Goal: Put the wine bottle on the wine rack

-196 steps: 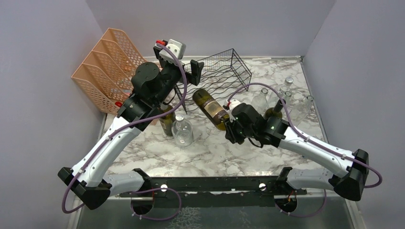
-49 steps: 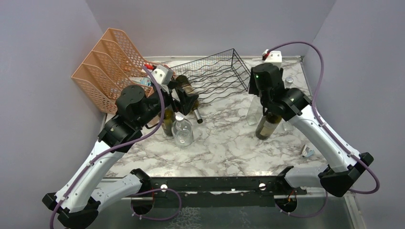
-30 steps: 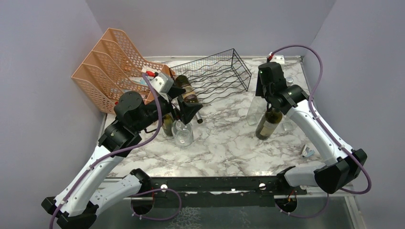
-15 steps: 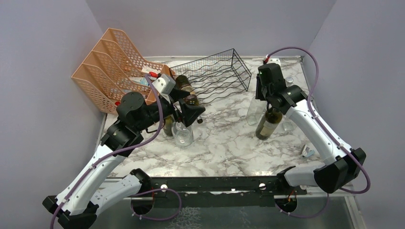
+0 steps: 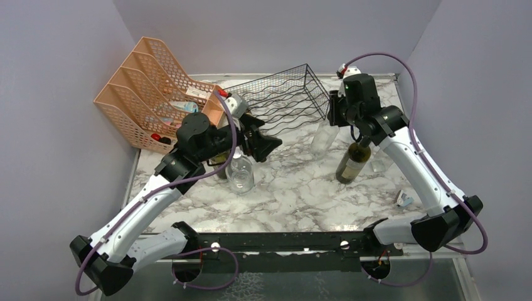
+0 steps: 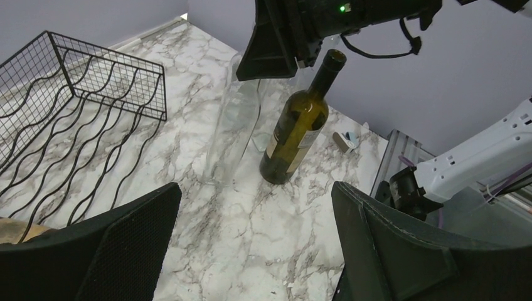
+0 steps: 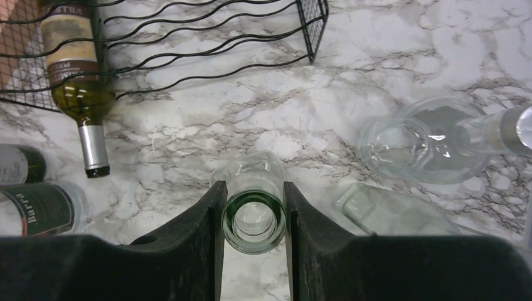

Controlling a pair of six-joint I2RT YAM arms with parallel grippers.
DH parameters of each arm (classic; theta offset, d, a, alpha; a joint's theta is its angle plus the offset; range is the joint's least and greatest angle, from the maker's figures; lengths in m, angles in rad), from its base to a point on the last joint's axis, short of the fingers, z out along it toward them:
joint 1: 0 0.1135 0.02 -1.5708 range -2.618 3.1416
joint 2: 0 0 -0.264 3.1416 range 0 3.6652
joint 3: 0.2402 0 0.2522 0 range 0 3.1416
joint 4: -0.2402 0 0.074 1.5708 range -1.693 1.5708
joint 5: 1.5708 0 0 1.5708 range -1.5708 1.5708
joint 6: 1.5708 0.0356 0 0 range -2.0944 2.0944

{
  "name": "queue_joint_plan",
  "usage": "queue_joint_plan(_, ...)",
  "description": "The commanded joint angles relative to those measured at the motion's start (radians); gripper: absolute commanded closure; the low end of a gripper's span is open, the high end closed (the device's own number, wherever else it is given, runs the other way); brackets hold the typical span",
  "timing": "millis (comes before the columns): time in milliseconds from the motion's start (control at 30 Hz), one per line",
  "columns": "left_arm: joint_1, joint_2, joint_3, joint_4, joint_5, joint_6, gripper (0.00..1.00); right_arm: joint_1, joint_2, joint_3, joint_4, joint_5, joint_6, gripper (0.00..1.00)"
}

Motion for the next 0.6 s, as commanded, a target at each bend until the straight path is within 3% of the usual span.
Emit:
queue_joint_plan(0, -0.011, 0.047, -0.026, 0.127, -0.003, -0.005, 0.04, -0.004, -0.033, 0.024, 0.029, -0.133, -0.004, 0.99)
queue_joint_plan(300, -0.122, 0.165, -0.108, 0.316, -0.112, 0.037, 0.04, -0.003, -0.091, -0.007, 0.024, -0.21, 0.064, 0.99)
queue_joint_plan(567, -0.221, 0.272, -0.139, 0.408, -0.24, 0.205, 0.05, -0.003, -0.139, -0.027, 0.054, -0.258, 0.07, 0.99)
